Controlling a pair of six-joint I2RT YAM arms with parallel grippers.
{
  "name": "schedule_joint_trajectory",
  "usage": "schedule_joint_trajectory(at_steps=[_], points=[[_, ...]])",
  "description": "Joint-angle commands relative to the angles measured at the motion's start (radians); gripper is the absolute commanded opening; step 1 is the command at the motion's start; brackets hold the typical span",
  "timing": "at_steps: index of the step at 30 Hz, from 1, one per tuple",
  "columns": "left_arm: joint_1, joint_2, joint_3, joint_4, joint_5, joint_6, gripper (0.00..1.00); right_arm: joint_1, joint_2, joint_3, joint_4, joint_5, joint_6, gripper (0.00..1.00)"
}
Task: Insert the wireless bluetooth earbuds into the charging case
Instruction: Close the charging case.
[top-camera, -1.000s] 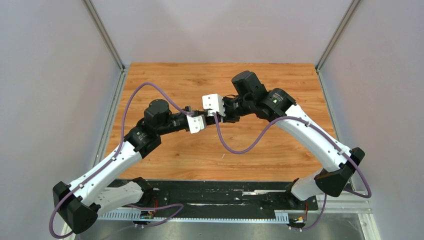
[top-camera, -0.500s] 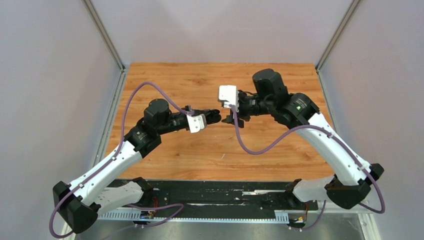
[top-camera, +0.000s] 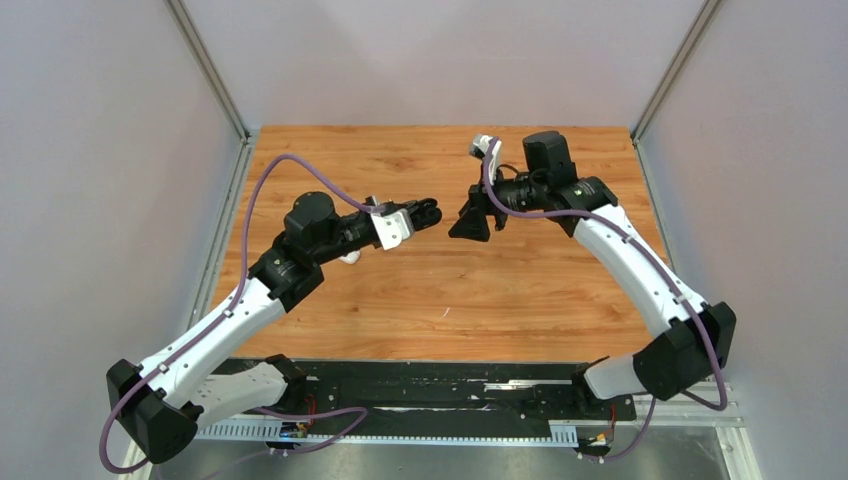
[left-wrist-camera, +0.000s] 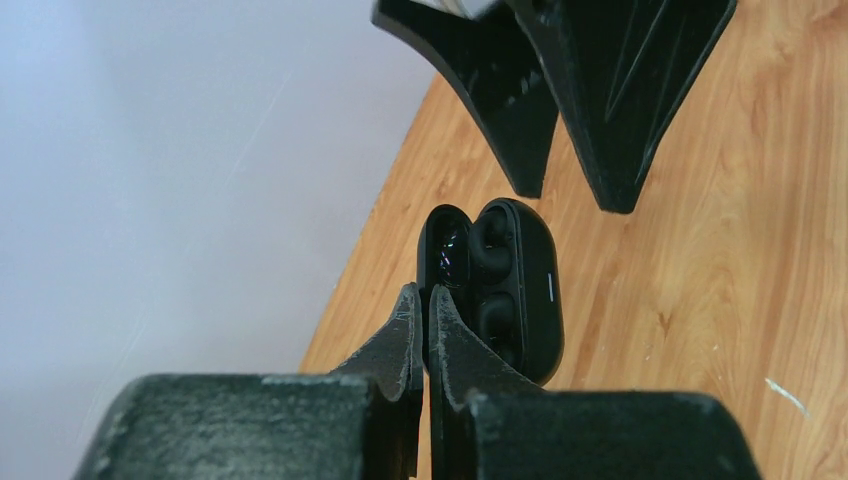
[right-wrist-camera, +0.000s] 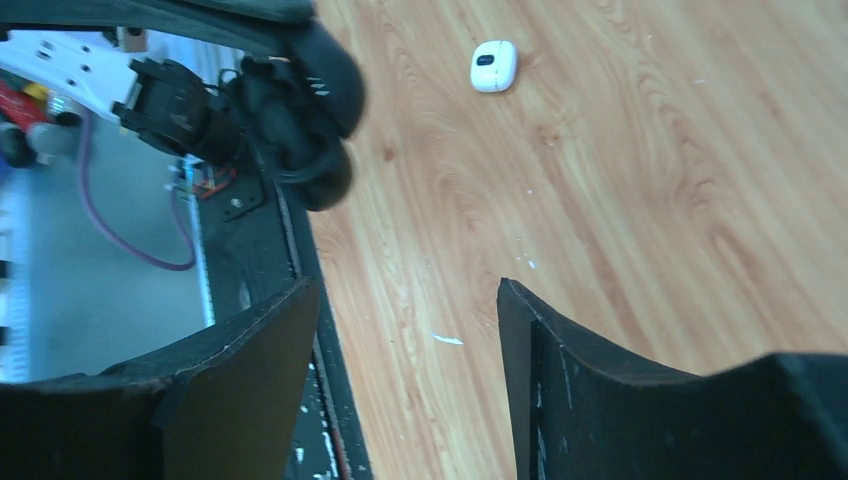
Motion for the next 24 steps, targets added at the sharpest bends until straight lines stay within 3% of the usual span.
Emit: schedule_joint_trajectory(at_steps=[1, 11, 20, 24], points=[[-0.005, 0.007, 0.045, 0.112, -0.041, -0.101, 0.00, -0.048, 0.043, 0.012, 0.136, -0.286, 0.097, 0.65], [-0.005, 0.051, 0.056, 0.155, -0.029, -0.198, 0.00, -0.050, 0.127, 0.079, 0.258, -0.493, 0.214, 0.63], [-0.005, 0.055, 0.060, 0.174, -0.034, -0.243, 0.00, -0.061, 0.151, 0.033, 0.353, -0.486, 0.360, 0.49], [-0.005, 0.055, 0.061, 0.175, -0.029, -0.249, 0.00, -0.068, 0.164, 0.021, 0.399, -0.488, 0.420, 0.38]])
